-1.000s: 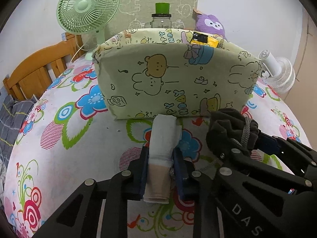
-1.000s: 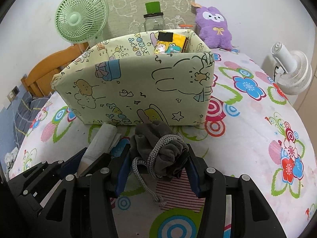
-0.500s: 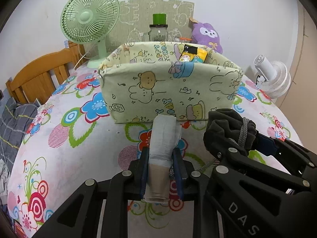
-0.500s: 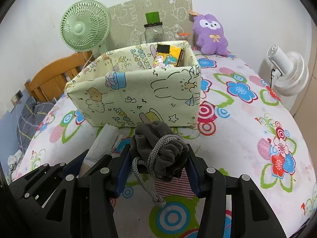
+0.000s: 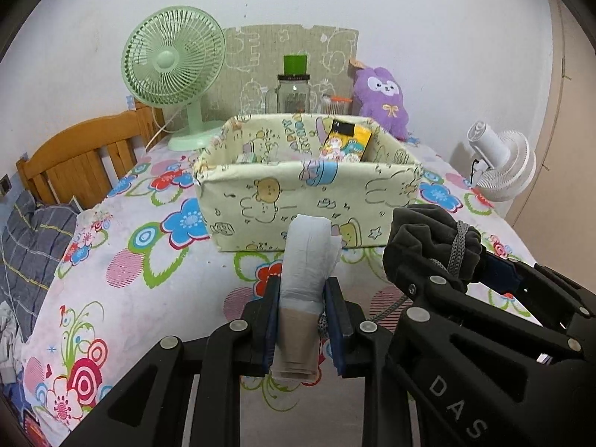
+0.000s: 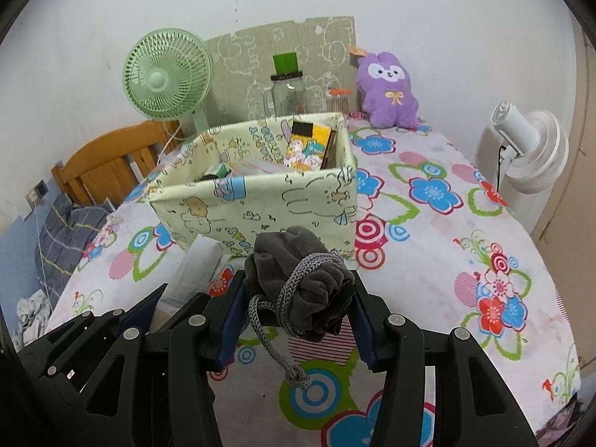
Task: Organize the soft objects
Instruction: 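Lift and carry the towel with the left tool while the right tool carries the sponge to the box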
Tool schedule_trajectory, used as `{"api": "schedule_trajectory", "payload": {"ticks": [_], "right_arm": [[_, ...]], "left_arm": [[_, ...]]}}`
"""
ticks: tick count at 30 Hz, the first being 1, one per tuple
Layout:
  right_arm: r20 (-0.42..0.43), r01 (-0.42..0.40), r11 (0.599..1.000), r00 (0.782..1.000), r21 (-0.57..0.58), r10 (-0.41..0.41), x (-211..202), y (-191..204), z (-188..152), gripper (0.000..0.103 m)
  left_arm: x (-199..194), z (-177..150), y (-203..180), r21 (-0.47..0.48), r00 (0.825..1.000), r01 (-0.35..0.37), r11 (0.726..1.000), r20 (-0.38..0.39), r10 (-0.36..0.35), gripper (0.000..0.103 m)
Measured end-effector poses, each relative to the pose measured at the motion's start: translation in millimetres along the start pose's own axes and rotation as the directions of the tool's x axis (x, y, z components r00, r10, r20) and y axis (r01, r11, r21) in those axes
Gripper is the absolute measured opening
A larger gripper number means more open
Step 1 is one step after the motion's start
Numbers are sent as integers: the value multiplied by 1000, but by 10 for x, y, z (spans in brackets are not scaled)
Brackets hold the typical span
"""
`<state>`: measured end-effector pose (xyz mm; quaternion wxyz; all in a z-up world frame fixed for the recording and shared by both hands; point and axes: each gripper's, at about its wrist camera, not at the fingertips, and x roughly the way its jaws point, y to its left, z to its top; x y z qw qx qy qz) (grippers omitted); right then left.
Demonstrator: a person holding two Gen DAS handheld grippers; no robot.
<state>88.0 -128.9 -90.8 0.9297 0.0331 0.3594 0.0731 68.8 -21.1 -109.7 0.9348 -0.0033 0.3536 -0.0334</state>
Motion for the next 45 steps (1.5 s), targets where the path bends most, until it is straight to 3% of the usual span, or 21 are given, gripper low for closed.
{"api": "schedule_trajectory", "payload": {"ticks": [30,45], "right_arm": [[158,-6,1000,987,-27,10,-873,162,376,54],[190,-8,999,982,-36,15,-961,197,525,54]], "left_arm": [[-817,361,-52,-4,987,-2,1000,162,2,22],[-909,507,-37,-5,980,-3,1000,200,4,22]]}}
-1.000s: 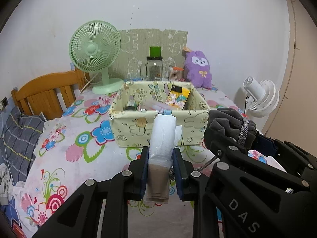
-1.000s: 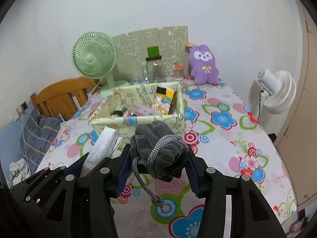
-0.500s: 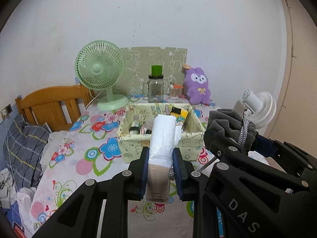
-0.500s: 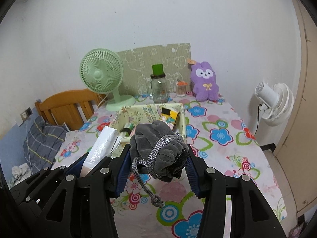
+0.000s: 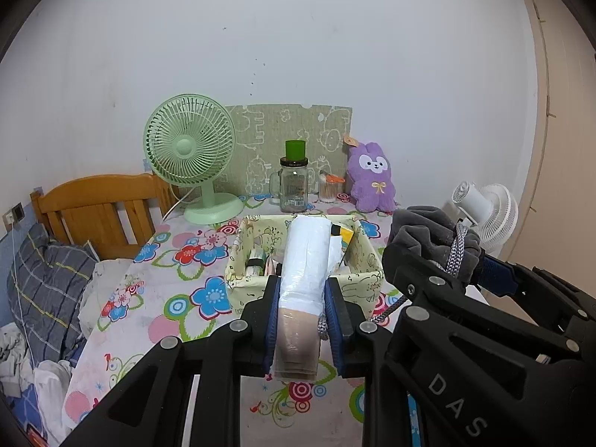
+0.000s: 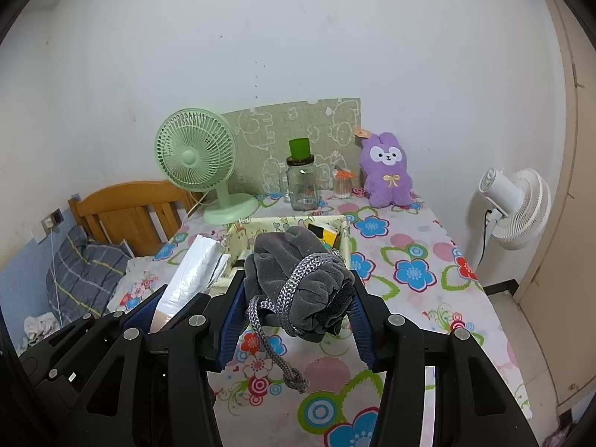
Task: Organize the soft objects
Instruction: 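Lift and carry the towel with the left tool while the right tool carries the sponge to the box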
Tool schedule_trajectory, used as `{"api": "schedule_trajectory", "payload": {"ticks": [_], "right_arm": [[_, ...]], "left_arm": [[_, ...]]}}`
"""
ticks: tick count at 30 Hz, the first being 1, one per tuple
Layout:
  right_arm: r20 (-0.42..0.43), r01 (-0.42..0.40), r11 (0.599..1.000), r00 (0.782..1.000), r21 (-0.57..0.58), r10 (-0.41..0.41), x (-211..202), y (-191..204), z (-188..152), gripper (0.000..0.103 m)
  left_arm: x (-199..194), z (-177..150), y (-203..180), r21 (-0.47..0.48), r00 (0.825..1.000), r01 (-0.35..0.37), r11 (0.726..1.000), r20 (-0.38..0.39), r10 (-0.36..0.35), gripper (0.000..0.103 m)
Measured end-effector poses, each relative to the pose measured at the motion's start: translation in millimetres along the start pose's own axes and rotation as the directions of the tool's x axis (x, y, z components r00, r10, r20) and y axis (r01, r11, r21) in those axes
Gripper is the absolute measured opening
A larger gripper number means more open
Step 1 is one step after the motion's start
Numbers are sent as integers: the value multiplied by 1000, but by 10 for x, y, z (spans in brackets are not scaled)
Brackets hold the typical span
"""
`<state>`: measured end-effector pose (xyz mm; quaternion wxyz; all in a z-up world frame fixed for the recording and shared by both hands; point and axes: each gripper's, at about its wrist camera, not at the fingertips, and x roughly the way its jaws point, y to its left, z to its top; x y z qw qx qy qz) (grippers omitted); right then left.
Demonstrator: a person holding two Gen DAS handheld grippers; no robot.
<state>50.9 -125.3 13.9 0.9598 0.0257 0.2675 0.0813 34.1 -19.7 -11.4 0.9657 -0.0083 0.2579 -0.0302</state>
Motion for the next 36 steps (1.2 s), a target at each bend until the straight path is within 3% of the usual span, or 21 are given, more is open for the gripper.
{"api": "schedule_trajectory", "payload": {"ticks": [36], "right_arm": [[-10,-14,1000,1000,7,14,693,-98,396,54]], "left_arm": [[630,367,71,-16,1000,-30,999,-9,29,22]]}}
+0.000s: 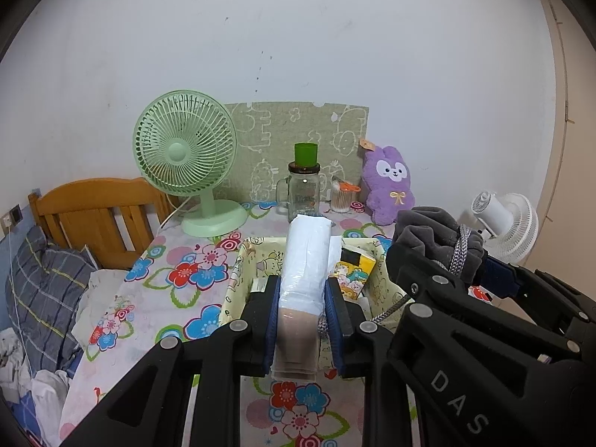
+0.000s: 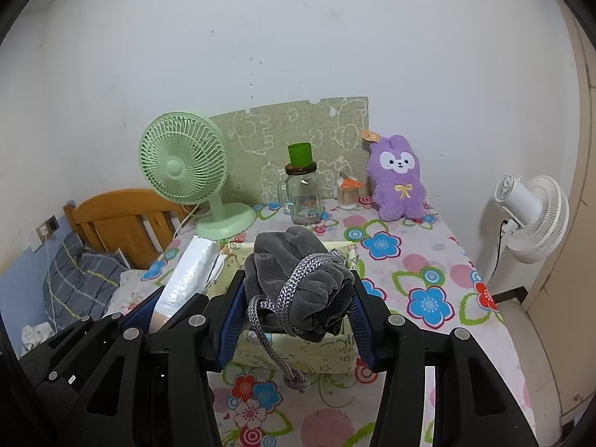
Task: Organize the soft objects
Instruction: 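Lift and carry the towel with the left tool while the right tool carries the sponge to the box, then lower the towel and sponge into the fabric box and open both tools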
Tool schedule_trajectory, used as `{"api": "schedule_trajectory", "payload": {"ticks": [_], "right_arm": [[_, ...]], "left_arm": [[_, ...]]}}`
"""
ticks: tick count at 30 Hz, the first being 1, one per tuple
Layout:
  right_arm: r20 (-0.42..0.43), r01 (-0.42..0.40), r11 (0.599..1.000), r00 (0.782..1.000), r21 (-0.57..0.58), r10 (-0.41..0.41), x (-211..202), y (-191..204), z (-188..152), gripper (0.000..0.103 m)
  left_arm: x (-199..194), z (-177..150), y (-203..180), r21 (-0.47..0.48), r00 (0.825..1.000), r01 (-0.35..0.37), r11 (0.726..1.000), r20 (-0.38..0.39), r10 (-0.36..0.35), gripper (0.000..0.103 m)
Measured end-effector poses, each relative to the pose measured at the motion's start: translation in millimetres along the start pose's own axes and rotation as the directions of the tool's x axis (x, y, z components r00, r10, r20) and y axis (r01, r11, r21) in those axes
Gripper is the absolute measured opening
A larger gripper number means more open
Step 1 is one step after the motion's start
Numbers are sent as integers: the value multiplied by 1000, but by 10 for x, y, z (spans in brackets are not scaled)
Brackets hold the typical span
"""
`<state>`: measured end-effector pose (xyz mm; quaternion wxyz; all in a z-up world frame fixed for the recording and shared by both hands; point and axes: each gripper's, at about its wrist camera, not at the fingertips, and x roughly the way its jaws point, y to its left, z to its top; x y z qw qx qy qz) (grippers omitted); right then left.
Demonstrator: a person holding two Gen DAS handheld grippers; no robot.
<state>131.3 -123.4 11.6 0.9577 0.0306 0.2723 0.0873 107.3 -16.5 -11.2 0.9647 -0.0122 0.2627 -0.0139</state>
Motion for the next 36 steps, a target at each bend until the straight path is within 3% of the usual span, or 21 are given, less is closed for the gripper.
{"api": "schedule_trajectory", "payload": {"ticks": [36], "right_arm": [[-67,6,999,998,33,-4,883,-153,132,54]], "left_arm": [[815,126,34,6,997,-11,1000,-70,11,24]]}}
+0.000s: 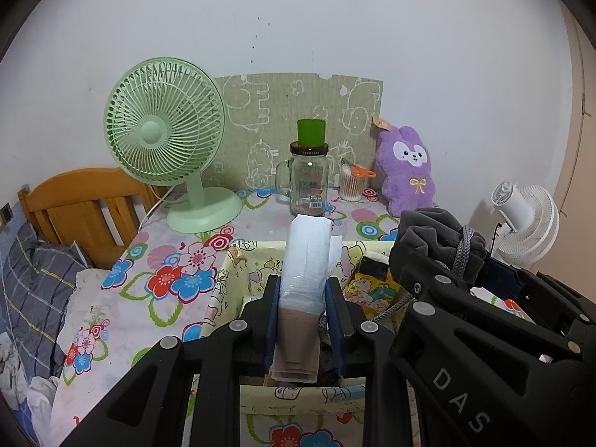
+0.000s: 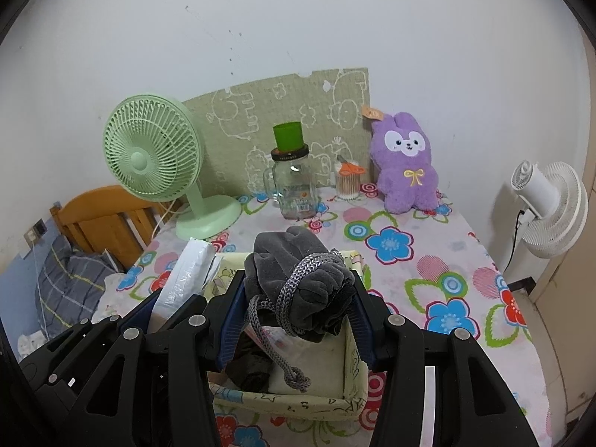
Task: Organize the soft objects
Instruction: 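Lower the towel and sponge into the fabric box and open both tools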
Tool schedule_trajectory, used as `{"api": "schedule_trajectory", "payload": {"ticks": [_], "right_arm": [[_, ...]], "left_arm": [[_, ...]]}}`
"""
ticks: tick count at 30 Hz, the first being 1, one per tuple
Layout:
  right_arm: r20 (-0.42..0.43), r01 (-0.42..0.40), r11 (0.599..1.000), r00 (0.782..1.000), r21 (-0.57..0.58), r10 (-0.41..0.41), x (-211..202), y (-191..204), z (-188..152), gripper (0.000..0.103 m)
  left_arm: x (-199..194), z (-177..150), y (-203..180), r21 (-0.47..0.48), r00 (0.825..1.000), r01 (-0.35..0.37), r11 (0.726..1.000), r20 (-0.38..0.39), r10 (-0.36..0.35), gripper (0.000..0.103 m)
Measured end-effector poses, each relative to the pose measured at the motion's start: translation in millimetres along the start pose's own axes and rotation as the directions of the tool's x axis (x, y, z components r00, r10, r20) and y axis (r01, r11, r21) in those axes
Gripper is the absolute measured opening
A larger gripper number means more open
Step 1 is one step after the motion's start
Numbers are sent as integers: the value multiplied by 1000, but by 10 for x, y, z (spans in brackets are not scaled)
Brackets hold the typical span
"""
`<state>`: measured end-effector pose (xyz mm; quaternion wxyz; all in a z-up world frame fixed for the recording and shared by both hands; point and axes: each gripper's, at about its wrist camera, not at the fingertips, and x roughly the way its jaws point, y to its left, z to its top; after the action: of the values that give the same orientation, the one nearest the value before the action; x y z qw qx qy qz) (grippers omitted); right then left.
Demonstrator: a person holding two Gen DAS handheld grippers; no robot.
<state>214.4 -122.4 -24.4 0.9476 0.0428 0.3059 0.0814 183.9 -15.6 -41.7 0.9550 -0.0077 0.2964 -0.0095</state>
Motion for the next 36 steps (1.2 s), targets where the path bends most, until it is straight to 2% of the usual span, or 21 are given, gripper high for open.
{"api": "schedule_trajectory", "payload": {"ticks": [6,13,17,22,33,35,36], "right_arm": [[-26,2,1000,1000,-1,-2,125,-6,-33,54],[-60,-8,1000,998,-7,7,280,22,-77,54],[-64,-21,1000,998,-18,20,340,64,-86,54],[-62,-56,998,997,-33,54,413,129,-72,54],[-74,-124,991,990,-49,120,589,211,-38,56],[-87,-137,990,987,-43,133,631,205,-41,59],[-89,-135,990,987,-41,131,642,201,-43,66]], "left_arm": [[130,-31,28,-5,1000,1,1000,-24,-1,27],[256,-81,85,-12,998,-16,1000,-57,16,44],[277,-98,128,-20,997,-28,999,-67,26,59],[309,-102,194,-35,996,-37,999,-85,34,68],[436,-95,294,-62,992,-28,998,-121,20,71],[452,-97,285,-58,992,-24,998,-127,16,73],[459,-99,278,-55,992,-21,998,-129,13,74]]}}
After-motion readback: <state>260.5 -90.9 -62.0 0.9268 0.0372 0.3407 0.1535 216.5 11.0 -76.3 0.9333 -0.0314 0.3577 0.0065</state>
